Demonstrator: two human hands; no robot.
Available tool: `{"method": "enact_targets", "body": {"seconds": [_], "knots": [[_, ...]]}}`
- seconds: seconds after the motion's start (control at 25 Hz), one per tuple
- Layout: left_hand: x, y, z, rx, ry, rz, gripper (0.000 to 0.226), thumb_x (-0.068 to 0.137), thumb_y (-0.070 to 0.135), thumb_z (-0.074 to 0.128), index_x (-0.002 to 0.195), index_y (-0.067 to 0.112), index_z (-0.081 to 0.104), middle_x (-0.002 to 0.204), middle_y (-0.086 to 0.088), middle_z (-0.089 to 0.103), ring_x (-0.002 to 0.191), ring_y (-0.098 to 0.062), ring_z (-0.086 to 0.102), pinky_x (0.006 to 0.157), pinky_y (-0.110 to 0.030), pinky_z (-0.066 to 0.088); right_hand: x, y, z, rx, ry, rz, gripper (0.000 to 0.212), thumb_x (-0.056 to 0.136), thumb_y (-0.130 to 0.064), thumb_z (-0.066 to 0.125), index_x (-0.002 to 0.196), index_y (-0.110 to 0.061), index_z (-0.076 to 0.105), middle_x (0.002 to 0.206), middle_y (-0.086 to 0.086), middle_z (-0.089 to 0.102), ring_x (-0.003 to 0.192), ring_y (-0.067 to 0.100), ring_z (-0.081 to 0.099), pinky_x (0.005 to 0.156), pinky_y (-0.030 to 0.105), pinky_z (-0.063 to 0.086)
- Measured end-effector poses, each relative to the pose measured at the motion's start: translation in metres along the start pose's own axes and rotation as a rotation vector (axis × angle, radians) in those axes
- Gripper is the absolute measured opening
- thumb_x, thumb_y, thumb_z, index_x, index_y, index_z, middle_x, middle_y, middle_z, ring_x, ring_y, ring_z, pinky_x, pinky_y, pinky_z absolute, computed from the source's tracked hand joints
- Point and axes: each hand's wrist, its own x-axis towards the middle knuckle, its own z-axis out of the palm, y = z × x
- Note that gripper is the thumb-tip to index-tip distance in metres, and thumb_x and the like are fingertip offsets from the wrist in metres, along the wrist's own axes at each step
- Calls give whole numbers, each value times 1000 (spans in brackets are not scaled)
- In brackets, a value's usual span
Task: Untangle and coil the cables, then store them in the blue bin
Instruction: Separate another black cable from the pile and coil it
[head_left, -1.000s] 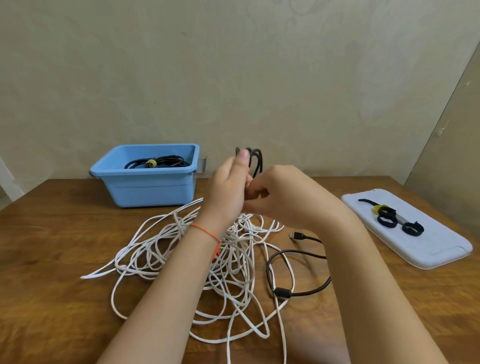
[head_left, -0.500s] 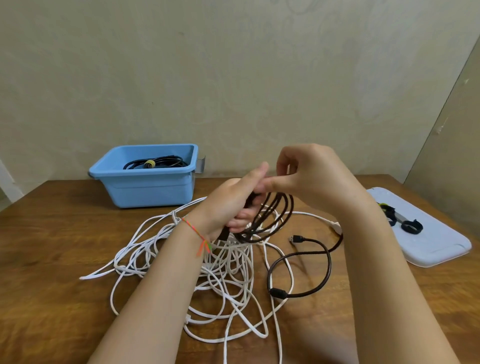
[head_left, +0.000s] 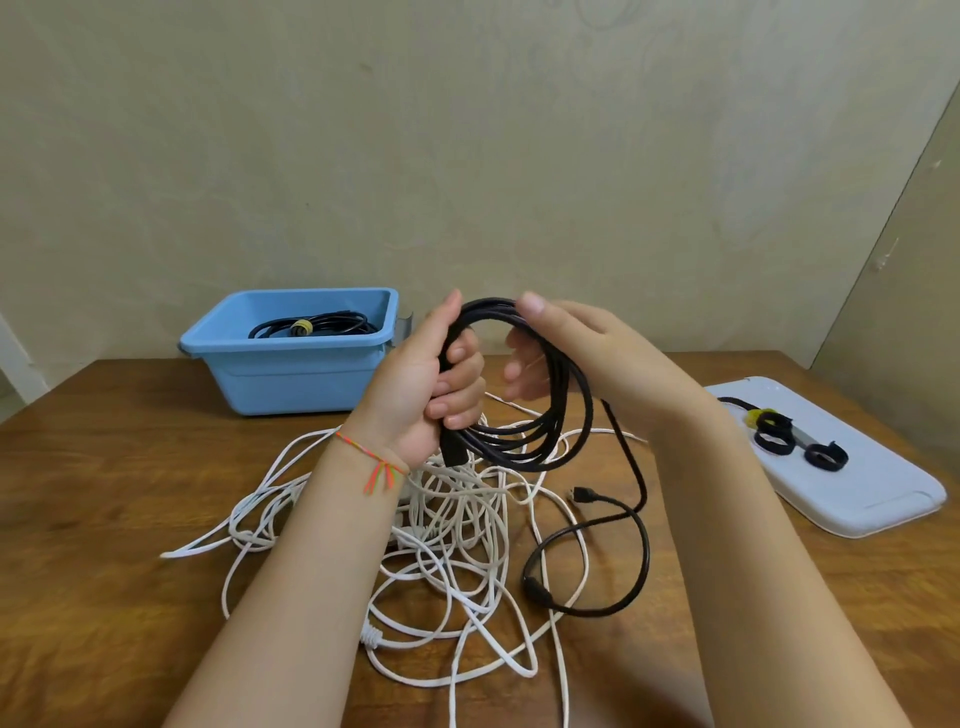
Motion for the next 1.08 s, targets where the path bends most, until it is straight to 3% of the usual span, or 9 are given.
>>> {"method": "enact_targets", "body": {"seconds": [0.12,0.24,0.32,0.48,0.64,0.76,0.92,1.08], "knots": [[5,-4,-3,-95,70,-10,54,100,53,42,57,20,37,39,7,20,28,-5,18,32,-20,17,3,6,-3,77,-35,13,28,99,-27,56,115,-5,63,85,10,68,79,27,70,78,37,59],[6,-3,-7,-199,10,-58,52,100,48,43,57,19,36,39,7,19,28,-6,17,34,-21,15,7,10,1,98,53,47,42,100,-45,49,93,-6,64,63,6,55,56,23,59,58,34,51],[5,-2,-6,-236,-114,-115,50,98,45,42,56,19,38,38,6,21,29,-8,17,36,-22,16,12,12,7,137,136,47,51,99,-55,45,74,-11,51,52,2,38,43,19,41,50,31,40],[3,-2,-6,-281,-248,-179,48,95,40,38,52,18,40,37,7,26,31,-9,14,37,-22,18,16,12,13,94,196,64,50,102,-53,40,68,-16,40,48,0,29,39,18,29,48,32,29],[6,-5,2,-310,28,-100,52,100,40,43,52,21,34,38,8,20,28,-5,18,32,-19,15,17,15,17,-54,284,129,57,103,-52,36,73,-7,56,55,5,53,45,18,51,48,25,40],[9,1,-3,-340,304,113,50,102,38,41,56,22,32,40,9,18,30,-6,15,33,-20,14,19,24,16,-199,190,211,49,105,-43,38,92,-5,67,63,6,59,42,13,48,43,22,38],[8,16,-18,-272,736,407,46,102,35,39,59,21,30,40,7,21,31,-11,17,38,-17,15,22,32,15,-426,67,266,11,99,-16,52,92,-15,60,68,7,60,41,14,47,43,24,42],[1,27,-27,-246,909,573,48,102,35,42,57,20,32,44,4,25,38,-15,20,41,-22,17,25,37,7,-435,217,281,10,95,-10,58,86,-13,56,74,9,67,49,17,60,50,30,54]]}}
